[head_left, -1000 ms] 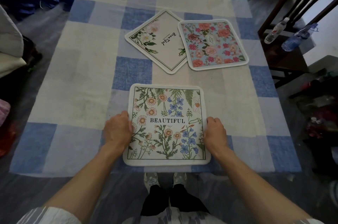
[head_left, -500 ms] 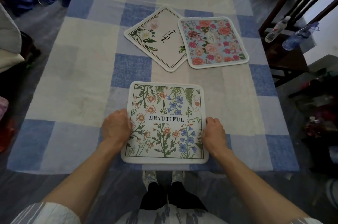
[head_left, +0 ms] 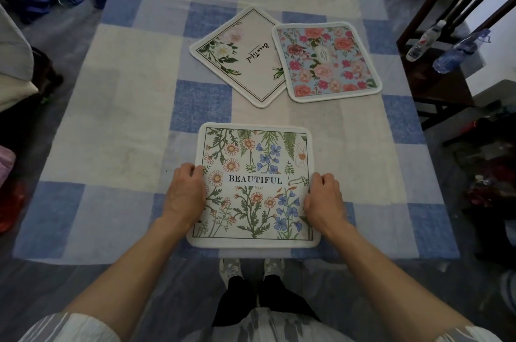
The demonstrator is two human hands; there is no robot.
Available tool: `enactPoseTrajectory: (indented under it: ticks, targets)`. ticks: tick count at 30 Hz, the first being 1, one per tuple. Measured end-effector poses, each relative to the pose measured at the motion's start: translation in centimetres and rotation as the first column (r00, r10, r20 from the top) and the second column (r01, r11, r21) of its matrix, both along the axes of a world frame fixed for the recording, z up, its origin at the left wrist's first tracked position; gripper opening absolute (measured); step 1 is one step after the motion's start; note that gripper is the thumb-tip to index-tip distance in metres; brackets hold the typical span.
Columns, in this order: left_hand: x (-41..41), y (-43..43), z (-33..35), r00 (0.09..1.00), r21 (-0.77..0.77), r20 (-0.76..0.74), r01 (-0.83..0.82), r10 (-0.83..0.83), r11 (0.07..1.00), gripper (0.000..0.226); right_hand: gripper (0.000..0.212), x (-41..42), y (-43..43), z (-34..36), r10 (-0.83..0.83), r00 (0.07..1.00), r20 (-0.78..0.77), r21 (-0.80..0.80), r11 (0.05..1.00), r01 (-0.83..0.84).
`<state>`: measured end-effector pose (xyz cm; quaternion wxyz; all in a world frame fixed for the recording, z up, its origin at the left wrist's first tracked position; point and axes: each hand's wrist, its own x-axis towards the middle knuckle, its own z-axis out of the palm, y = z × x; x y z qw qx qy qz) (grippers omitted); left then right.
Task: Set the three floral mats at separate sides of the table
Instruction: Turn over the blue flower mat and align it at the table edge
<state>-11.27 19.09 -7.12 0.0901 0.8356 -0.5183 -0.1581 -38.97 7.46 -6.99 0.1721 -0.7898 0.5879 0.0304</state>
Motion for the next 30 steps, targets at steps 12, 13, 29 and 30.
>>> enactPoseTrajectory:
  ticks: [12, 13, 29, 30]
  targets:
    - [-0.6, 0.2, 0.3, 0.999, -0.019, -0.028, -0.041, 0.041, 0.999, 0.022, 0.023, -0.2, -0.1, -0.2, -0.022, 0.998, 0.063, 0.068, 0.998, 0.018]
    - [-0.7, 0.2, 0.3, 0.998, -0.019, -0.034, -0.044, 0.044, 0.999, 0.022, 0.023, -0.3, -0.1, -0.2, -0.02, 0.998, 0.064, 0.065, 0.998, 0.016]
    - [-1.6, 1.6, -0.4, 0.996, -0.037, 0.073, 0.048, -0.045, 0.998, 0.034, 0.057, -0.2, 1.8, -1.2, 0.001, 1.0, 0.008, -0.021, 1.0, -0.001]
    - [-1.5, 1.7, -0.5, 0.996, -0.044, 0.075, 0.054, -0.051, 0.998, 0.035, 0.058, -0.2, 1.8, -1.3, 0.007, 1.0, 0.002, -0.024, 1.0, -0.007]
